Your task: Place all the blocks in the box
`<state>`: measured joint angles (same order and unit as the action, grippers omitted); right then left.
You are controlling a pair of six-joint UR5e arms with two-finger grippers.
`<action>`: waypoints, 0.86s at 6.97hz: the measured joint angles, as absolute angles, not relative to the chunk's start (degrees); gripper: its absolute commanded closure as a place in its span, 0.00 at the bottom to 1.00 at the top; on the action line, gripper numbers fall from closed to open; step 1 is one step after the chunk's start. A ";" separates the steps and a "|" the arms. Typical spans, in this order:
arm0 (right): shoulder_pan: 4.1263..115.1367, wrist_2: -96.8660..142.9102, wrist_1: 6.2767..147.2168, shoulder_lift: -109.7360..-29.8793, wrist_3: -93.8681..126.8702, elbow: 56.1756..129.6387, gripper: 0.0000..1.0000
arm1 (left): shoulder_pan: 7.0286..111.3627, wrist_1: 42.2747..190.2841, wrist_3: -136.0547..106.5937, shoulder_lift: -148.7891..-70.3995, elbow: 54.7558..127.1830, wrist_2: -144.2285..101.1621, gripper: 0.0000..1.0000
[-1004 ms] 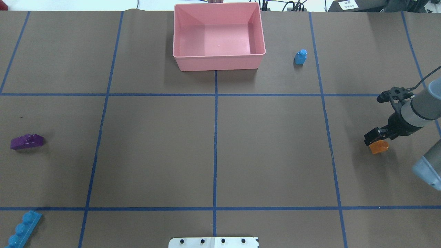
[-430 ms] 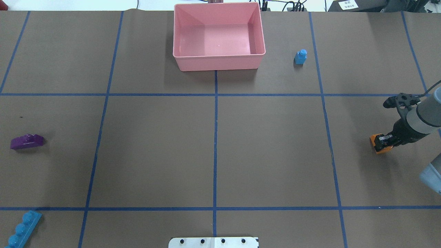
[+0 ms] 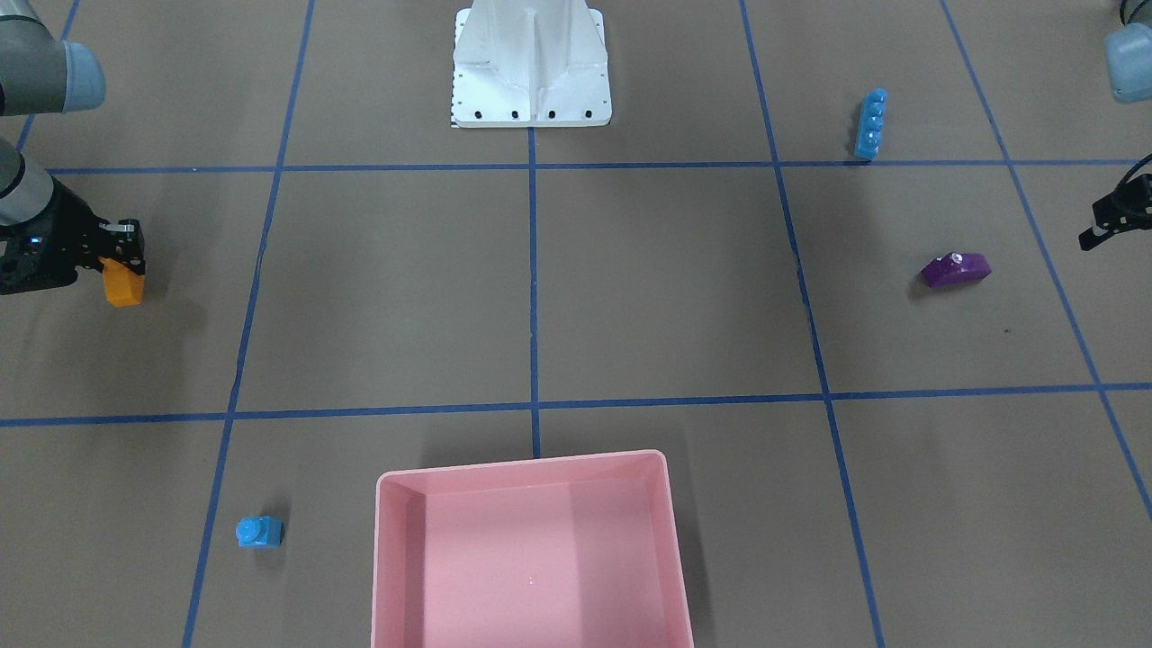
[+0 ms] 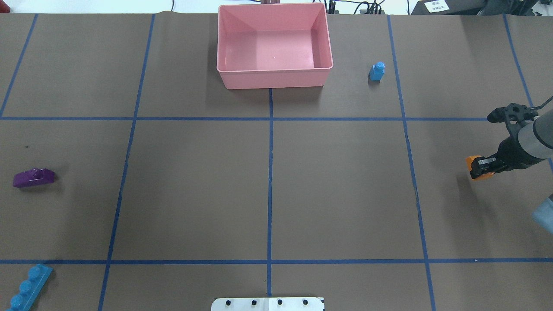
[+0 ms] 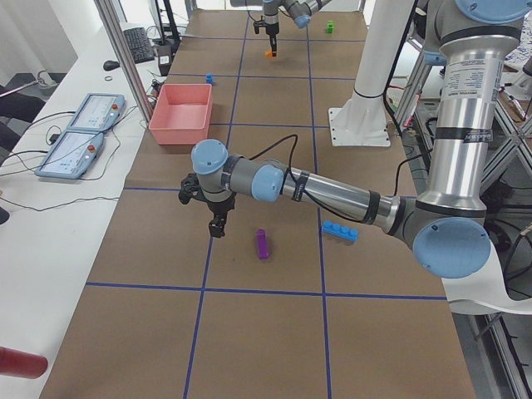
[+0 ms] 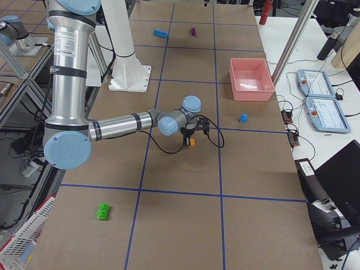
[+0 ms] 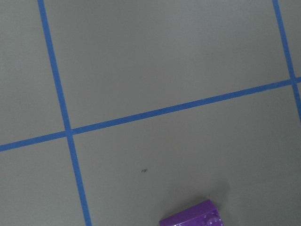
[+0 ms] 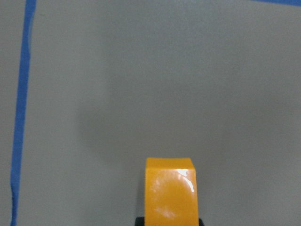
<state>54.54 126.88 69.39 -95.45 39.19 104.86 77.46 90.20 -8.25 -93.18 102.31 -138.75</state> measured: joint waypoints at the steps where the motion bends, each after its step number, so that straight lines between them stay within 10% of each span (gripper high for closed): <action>1: 56.66 126.84 69.37 -95.31 39.25 106.67 1.00 | 74.97 94.30 -11.12 -92.06 102.82 -138.57 0.03; 6: 61.53 127.29 69.23 -92.61 40.64 113.74 1.00 | 61.78 114.59 8.90 -82.82 103.12 -128.12 0.00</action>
<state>61.53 127.29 69.23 -92.61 40.64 113.74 61.78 114.59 8.90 -82.82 103.12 -128.12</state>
